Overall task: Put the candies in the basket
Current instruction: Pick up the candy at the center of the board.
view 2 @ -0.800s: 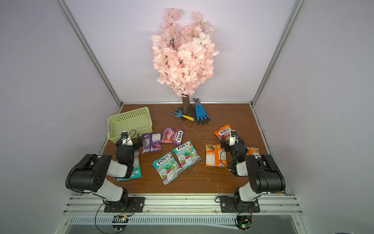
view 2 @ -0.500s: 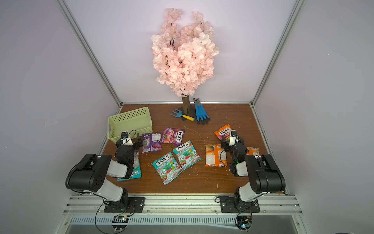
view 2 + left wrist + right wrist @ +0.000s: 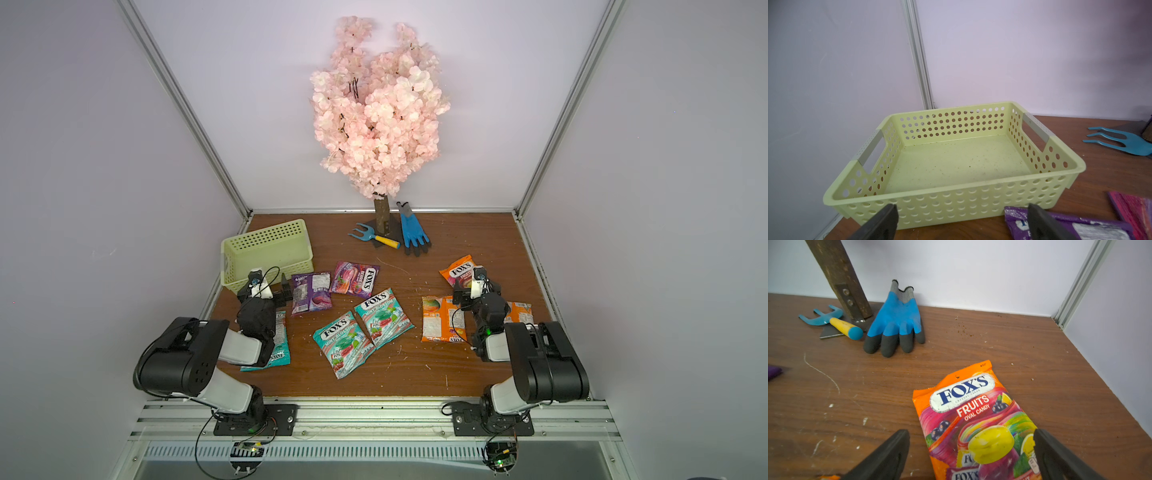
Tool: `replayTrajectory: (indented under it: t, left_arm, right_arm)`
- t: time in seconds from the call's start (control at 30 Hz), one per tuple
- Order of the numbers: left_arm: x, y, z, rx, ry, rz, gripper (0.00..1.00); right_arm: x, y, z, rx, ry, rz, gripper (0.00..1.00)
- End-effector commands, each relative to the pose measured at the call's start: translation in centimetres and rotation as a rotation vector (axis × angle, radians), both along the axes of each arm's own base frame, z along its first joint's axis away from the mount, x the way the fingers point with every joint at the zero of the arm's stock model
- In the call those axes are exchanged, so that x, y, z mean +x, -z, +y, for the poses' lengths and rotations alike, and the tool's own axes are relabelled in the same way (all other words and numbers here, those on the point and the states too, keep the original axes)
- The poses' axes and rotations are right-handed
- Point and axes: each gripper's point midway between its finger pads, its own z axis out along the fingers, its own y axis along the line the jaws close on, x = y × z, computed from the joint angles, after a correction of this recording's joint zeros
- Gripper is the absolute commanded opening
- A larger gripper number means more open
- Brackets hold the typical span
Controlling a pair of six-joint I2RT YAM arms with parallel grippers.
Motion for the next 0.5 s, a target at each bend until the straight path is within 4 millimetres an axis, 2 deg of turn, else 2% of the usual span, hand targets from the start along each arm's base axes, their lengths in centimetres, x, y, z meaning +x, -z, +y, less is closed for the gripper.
replayTrajectory:
  t: [0.0, 0.1, 0.17, 0.27, 0.37, 0.47]
  left_arm:
    - [-0.7, -1.5, 0.1, 0.040, -0.067, -0.025, 1.00]
    - [-0.9, -3.1, -0.1, 0.051, -0.084, -0.021, 1.00]
    - [-0.8, -4.4, 0.3, -0.010, -0.119, -0.023, 1.00]
    - [-0.1, -7.9, 0.0, -0.111, -0.111, -0.042, 1.00]
    - [0.5, -10.7, -0.1, -0.178, -0.114, -0.043, 1.00]
    - [0.3, -11.9, 1.0, -0.285, -0.209, 0.016, 1.00]
  right_arm:
    - [1.5, -4.5, 1.0, 0.017, -0.056, -0.035, 0.99]
    - [1.9, -7.5, 1.5, 0.059, -0.075, -0.047, 0.99]
    - [2.3, -10.0, 1.4, 0.115, -0.059, -0.056, 0.99]
    - [2.7, -13.2, 0.2, 0.257, 0.047, -0.024, 0.99]
    - [2.5, -13.6, -2.1, 0.411, 0.230, 0.040, 0.99]
    - [1.2, -11.9, -4.0, 0.516, 0.397, 0.117, 0.99]
